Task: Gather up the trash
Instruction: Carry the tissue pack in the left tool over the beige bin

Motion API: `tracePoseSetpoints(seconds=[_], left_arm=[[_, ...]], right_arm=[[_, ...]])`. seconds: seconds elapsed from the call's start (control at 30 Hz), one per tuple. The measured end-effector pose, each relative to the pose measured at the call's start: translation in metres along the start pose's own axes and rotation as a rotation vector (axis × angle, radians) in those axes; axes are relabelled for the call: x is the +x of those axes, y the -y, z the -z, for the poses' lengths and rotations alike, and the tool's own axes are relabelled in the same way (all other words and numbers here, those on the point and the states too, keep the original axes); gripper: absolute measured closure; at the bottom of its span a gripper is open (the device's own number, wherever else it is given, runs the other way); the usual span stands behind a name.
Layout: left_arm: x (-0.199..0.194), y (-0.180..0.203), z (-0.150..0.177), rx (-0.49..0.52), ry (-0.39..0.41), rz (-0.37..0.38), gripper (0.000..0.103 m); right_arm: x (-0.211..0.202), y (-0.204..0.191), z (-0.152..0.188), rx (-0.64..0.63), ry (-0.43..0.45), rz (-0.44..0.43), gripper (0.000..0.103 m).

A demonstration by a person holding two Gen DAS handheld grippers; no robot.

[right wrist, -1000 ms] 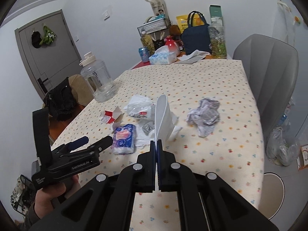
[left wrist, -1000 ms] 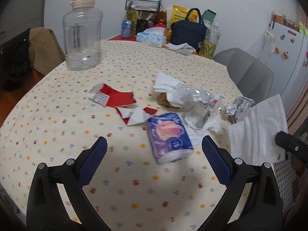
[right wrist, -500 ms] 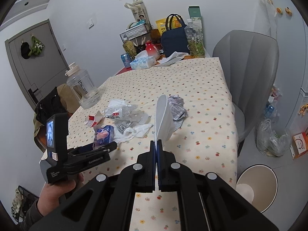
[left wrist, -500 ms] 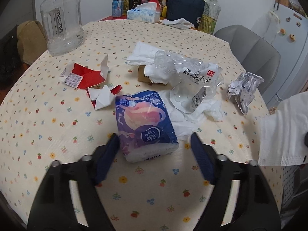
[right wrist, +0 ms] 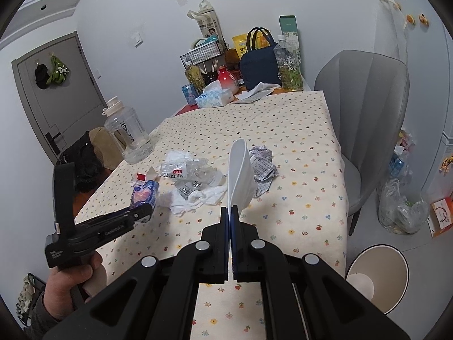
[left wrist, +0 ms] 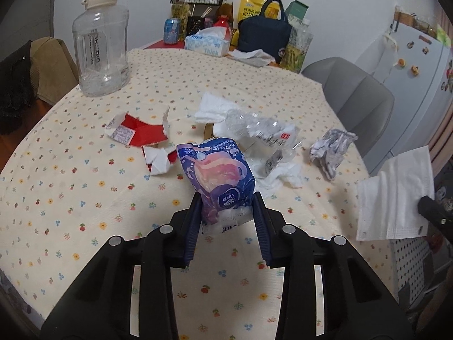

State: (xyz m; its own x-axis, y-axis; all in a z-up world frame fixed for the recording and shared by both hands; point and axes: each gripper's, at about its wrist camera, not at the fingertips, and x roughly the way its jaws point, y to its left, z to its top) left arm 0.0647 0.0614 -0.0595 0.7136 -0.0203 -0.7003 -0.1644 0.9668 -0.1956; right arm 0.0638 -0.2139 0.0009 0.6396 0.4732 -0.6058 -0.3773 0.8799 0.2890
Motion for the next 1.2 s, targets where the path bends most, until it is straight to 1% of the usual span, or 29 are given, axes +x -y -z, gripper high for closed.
tracePoseSetpoints(seconds=[0.2, 0.33, 0.5, 0.87, 1.2], left_arm=[[-0.024, 0.011, -0.008, 0.02, 0.056, 0.057, 0.067], [-0.028, 0.027, -0.014, 0.05, 0.071, 0.093, 0.067], [-0.025, 0.058, -0.017, 0.098, 0.069, 0.136, 0.067], [0.01, 0.152, -0.01, 0.25, 0.006, 0.229, 0.067], [0.052, 0.234, 0.003, 0.352, -0.089, 0.297, 0.067]], right_arm=[[-0.018, 0.009, -0.007, 0.01, 0.043, 0.039, 0.1], [-0.027, 0.024, -0.009, 0.032, 0.062, 0.074, 0.1], [-0.034, 0.05, -0.008, 0.076, 0.074, 0.123, 0.1], [-0.046, 0.131, 0.011, 0.213, 0.075, 0.229, 0.1], [-0.047, 0.206, 0.035, 0.339, 0.045, 0.302, 0.1]])
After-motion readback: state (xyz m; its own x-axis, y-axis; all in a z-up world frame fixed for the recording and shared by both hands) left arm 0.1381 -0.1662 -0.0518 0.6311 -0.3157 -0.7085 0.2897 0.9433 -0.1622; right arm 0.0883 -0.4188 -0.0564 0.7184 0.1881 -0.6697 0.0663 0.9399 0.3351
